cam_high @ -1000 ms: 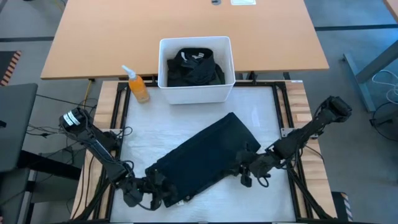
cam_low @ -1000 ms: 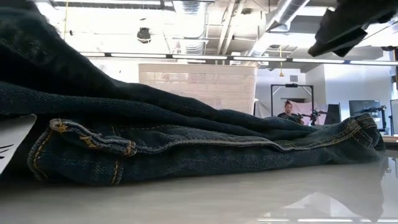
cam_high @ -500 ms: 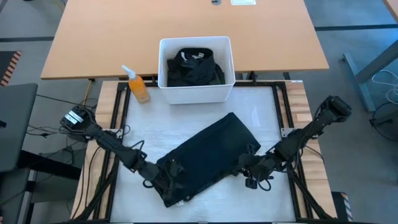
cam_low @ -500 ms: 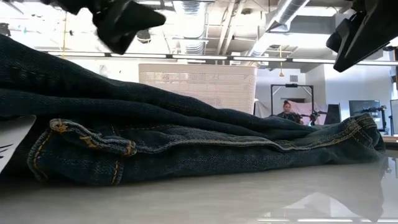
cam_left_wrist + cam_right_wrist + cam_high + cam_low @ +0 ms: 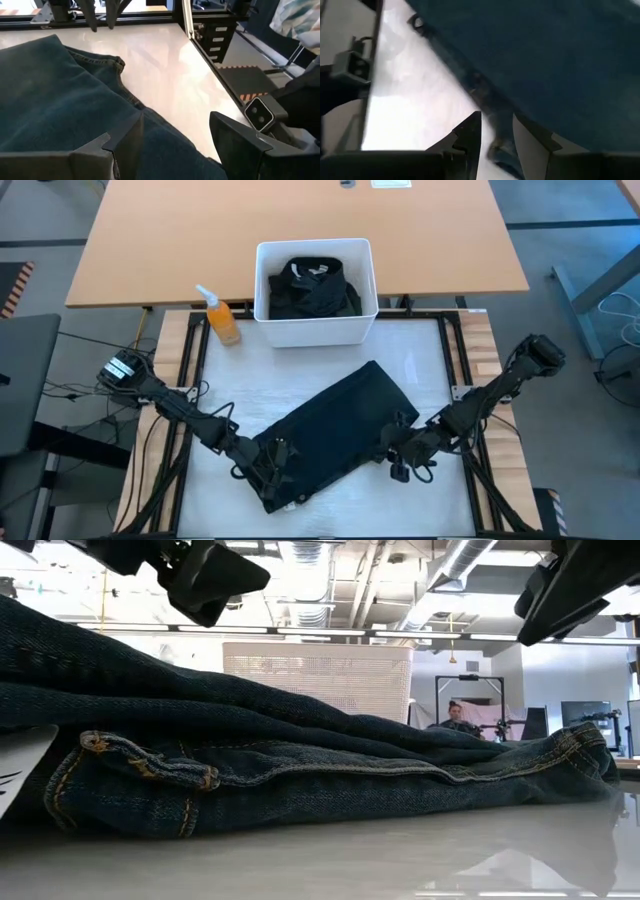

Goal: Fold laundry
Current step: Fold the dark blue jeans from the white laundry organizer

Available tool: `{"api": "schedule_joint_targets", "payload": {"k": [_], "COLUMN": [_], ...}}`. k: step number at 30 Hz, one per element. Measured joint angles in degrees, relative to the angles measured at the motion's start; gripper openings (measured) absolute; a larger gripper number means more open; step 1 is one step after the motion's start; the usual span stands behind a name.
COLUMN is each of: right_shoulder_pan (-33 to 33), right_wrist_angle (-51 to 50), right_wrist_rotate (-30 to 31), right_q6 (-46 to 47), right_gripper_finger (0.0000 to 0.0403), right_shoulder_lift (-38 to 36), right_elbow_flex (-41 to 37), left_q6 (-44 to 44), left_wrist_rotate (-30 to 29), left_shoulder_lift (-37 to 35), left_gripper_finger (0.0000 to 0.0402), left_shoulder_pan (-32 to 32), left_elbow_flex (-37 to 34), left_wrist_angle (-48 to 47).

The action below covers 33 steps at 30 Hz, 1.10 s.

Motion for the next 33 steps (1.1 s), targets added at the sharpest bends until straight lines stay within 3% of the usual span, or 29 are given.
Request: {"api": "schedule_joint_targets", "payload": {"k": [5, 14, 18, 26, 33], "right_shoulder_pan": [1.14, 3.22, 4.89, 10.02, 10.50], "right_wrist_angle": [0.03, -6.94, -9.41, -22.72, -32.66], "right_wrist_rotate": [-4.50, -4.25, -0.92, 7.85, 13.43], "right_q6": [-0.36, -4.78, -7.50, -5.15, -5.87], "right_gripper_finger": [0.0138, 0.0138, 0.0138, 0.0138, 0.0139], "right_shoulder_lift": [0.00, 0.00, 0.00, 0.00, 0.00], "right_elbow_flex": [0.00, 0.02, 0.02, 0.02, 0.01], "left_q6": [1.58, 1.29, 1.19, 2.95, -0.74], "left_wrist_rotate": [-0.13, -0.16, 0.20, 7.64, 7.46], "left_shoulder_lift": [0.00, 0.00, 0.00, 0.00, 1.63], "left_gripper_finger": [0.0217, 0.0217, 0.0217, 0.0217, 0.0217], "left_shoulder_pan": [0.16, 3.50, 6.85, 17.98, 27.57], "left_elbow_flex": [0.00, 0.00, 0.00, 0.63, 5.84], "left_wrist_angle": [-0.41, 0.52, 0.87, 8.93, -0.32]}}
